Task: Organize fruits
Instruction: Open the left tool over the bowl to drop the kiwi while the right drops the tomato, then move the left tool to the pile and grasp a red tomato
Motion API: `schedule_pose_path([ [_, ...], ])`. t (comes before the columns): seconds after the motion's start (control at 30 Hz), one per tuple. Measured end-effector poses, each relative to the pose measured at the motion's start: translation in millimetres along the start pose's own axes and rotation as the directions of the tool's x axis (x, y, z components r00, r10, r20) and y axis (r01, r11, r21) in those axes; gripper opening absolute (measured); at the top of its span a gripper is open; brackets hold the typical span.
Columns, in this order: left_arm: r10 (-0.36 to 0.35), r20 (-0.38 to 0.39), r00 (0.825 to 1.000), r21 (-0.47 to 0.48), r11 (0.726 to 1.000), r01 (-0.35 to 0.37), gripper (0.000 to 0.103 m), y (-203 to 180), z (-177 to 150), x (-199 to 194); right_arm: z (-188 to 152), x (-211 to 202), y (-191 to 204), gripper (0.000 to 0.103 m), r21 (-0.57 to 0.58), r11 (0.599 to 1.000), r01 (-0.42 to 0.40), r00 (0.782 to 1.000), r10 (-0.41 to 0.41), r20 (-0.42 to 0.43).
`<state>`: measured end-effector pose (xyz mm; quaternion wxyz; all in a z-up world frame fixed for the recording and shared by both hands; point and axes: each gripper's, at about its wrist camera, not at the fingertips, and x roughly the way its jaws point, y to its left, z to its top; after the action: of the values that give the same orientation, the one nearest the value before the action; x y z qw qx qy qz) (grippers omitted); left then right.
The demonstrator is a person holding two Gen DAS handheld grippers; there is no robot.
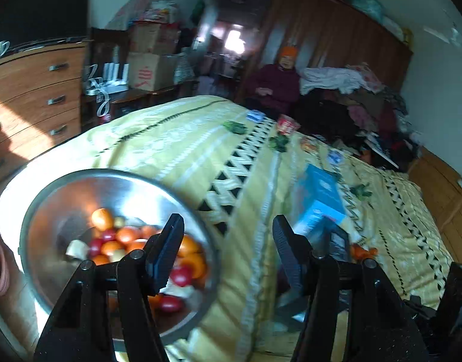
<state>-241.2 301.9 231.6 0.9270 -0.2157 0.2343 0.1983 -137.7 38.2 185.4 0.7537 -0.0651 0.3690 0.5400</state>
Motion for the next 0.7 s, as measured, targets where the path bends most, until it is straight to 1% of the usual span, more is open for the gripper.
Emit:
schedule_pose_path([
  [0.07, -0.102, -0.019, 0.995, 0.074, 0.992, 0.103, 0.062, -53.8, -4.6, 8.5, -26.9, -20.1, -34.4, 0.059, 0.080, 0.995, 0.067, 0.998, -0.066, -0.015],
  [0.13, -0.189, -0.060, 0.980, 0.146, 0.970, 0.195, 0.062, -109.6, -15.8, 18.6, -48.4, -37.3, -65.1, 0.059, 0.143, 0.980, 0.136, 0.991, -0.131, -0.040],
  [0.17, -0.226, -0.089, 0.970, 0.171, 0.956, 0.239, 0.062, -134.5, -22.7, 25.1, -59.2, -47.6, -81.9, 0.059, 0.182, 0.969, 0.168, 0.986, -0.161, -0.053],
  [0.23, -0.293, -0.154, 0.944, 0.210, 0.924, 0.321, 0.062, -183.2, -41.3, 41.4, -72.6, -65.8, -107.0, 0.059, 0.239, 0.951, 0.198, 0.980, -0.188, -0.065],
  [0.3, -0.334, -0.229, 0.914, 0.225, 0.896, 0.383, 0.062, -222.3, -61.5, 64.8, -84.5, -86.4, -134.0, 0.059, 0.295, 0.927, 0.231, 0.973, -0.226, -0.052],
  [0.37, -0.332, -0.293, 0.897, 0.227, 0.887, 0.403, 0.062, -246.4, -80.6, 92.7, -91.8, -99.7, -154.0, 0.059, 0.341, 0.905, 0.254, 0.966, -0.253, -0.047],
  [0.4, -0.325, -0.333, 0.885, 0.218, 0.887, 0.408, 0.062, -257.8, -91.2, 112.0, -96.7, -104.7, -163.8, 0.059, 0.366, 0.895, 0.257, 0.965, -0.258, -0.046],
  [0.43, -0.315, -0.361, 0.878, 0.210, 0.890, 0.406, 0.061, -263.1, -99.6, 129.0, -101.6, -109.5, -173.8, 0.059, 0.387, 0.885, 0.259, 0.964, -0.263, -0.044],
  [0.5, -0.299, -0.414, 0.860, 0.185, 0.897, 0.402, 0.056, -269.9, -117.0, 166.5, -110.7, -113.5, -189.0, 0.059, 0.419, 0.871, 0.257, 0.964, -0.264, -0.042],
  [0.53, -0.283, -0.438, 0.853, 0.167, 0.907, 0.387, 0.052, -271.6, -125.1, 187.1, -115.0, -113.5, -197.5, 0.059, 0.433, 0.865, 0.253, 0.965, -0.260, -0.044],
  [0.6, -0.254, -0.466, 0.848, 0.141, 0.925, 0.354, 0.048, -272.3, -136.6, 219.8, -124.5, -113.5, -210.0, 0.059, 0.450, 0.857, 0.249, 0.966, -0.255, -0.048],
  [0.63, -0.237, -0.471, 0.850, 0.136, 0.932, 0.335, 0.046, -273.7, -140.7, 234.8, -129.5, -113.2, -216.1, 0.059, 0.460, 0.855, 0.240, 0.968, -0.245, -0.050],
  [0.7, -0.202, -0.477, 0.855, 0.140, 0.943, 0.301, 0.046, -273.9, -145.0, 257.9, -136.2, -111.7, -229.1, 0.059, 0.479, 0.847, 0.231, 0.971, -0.233, -0.056],
])
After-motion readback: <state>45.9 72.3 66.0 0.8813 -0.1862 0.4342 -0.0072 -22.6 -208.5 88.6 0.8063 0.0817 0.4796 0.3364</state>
